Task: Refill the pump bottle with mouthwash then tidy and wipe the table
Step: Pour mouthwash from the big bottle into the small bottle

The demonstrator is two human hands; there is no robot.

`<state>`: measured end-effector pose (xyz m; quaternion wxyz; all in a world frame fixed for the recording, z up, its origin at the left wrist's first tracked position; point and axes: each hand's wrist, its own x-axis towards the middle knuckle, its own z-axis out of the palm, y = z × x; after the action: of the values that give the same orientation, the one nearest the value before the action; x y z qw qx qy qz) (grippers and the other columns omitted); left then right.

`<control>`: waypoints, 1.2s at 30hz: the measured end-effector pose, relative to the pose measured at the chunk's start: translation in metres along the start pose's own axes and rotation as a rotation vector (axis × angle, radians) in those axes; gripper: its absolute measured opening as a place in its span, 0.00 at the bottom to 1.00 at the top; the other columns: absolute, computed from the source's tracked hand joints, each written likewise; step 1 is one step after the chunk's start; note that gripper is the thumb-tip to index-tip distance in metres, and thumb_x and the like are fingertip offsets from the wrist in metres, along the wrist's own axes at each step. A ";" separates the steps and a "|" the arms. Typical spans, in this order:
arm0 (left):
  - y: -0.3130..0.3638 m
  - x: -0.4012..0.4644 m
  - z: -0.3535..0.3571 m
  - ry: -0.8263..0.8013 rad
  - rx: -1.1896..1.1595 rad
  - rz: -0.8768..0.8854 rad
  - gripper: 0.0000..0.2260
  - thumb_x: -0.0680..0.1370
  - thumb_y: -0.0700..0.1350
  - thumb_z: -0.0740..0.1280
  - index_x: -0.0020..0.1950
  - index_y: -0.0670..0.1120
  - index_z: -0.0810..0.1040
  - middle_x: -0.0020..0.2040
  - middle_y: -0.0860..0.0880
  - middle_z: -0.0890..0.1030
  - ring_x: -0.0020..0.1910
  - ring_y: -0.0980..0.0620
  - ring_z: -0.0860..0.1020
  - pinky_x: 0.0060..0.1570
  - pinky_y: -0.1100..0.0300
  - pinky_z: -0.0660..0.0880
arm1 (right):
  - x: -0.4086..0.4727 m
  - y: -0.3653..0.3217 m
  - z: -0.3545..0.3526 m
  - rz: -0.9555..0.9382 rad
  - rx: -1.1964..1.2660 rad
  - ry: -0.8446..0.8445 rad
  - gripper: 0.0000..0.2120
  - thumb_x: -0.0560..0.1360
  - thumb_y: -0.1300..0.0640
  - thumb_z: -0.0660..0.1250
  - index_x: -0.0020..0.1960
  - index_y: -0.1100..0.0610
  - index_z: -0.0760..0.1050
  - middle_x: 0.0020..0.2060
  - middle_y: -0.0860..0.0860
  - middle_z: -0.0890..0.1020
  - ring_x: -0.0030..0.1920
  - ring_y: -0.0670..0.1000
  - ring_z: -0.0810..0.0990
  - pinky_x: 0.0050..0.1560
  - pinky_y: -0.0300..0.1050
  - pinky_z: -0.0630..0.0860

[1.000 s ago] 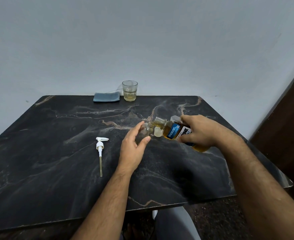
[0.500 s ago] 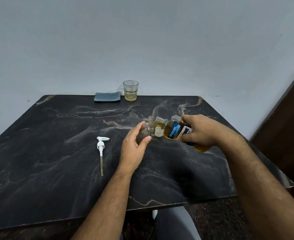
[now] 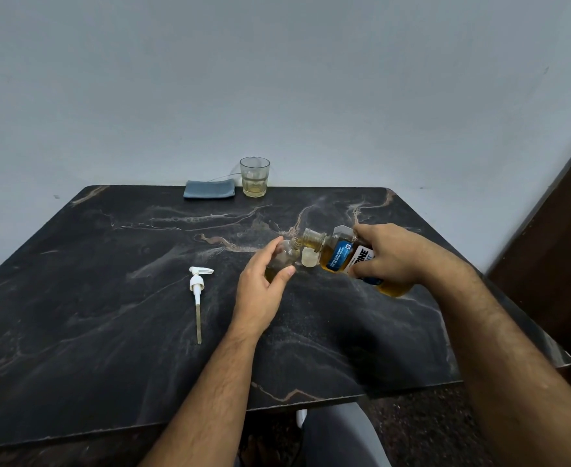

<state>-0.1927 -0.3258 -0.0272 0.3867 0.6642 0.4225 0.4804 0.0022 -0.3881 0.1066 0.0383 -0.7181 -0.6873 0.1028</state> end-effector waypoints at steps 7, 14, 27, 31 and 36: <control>0.000 0.000 0.000 0.000 0.001 -0.003 0.25 0.77 0.42 0.70 0.73 0.55 0.71 0.66 0.57 0.76 0.66 0.60 0.73 0.69 0.56 0.70 | 0.000 -0.001 -0.001 0.007 0.002 -0.012 0.15 0.73 0.48 0.72 0.54 0.49 0.68 0.45 0.45 0.78 0.44 0.47 0.79 0.41 0.40 0.73; 0.001 0.000 -0.001 -0.003 0.009 -0.011 0.25 0.77 0.42 0.70 0.73 0.55 0.71 0.67 0.56 0.76 0.67 0.59 0.73 0.70 0.55 0.69 | 0.000 -0.002 -0.002 0.019 0.008 -0.018 0.15 0.73 0.48 0.72 0.53 0.48 0.68 0.43 0.44 0.77 0.43 0.46 0.79 0.42 0.41 0.73; 0.002 -0.001 -0.001 -0.009 0.008 -0.011 0.25 0.77 0.42 0.70 0.73 0.55 0.70 0.65 0.58 0.75 0.65 0.61 0.72 0.68 0.60 0.68 | 0.000 -0.006 -0.006 0.036 -0.009 -0.031 0.16 0.73 0.48 0.72 0.55 0.48 0.68 0.47 0.46 0.78 0.47 0.49 0.80 0.48 0.45 0.77; 0.003 -0.001 -0.002 -0.009 0.009 -0.011 0.25 0.77 0.42 0.70 0.73 0.54 0.70 0.67 0.56 0.75 0.65 0.61 0.71 0.67 0.62 0.68 | -0.001 -0.007 -0.007 0.043 -0.015 -0.037 0.16 0.74 0.48 0.72 0.55 0.48 0.68 0.47 0.46 0.77 0.48 0.49 0.80 0.50 0.46 0.78; 0.003 0.000 -0.002 -0.015 0.005 -0.012 0.25 0.77 0.42 0.70 0.73 0.55 0.70 0.65 0.59 0.74 0.65 0.61 0.71 0.66 0.63 0.68 | 0.000 -0.008 -0.008 0.047 -0.019 -0.047 0.18 0.73 0.48 0.72 0.59 0.51 0.70 0.49 0.47 0.78 0.49 0.50 0.81 0.54 0.50 0.80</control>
<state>-0.1936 -0.3266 -0.0244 0.3909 0.6663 0.4248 0.4720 -0.0044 -0.3871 0.1166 0.0128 -0.7316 -0.6720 0.1142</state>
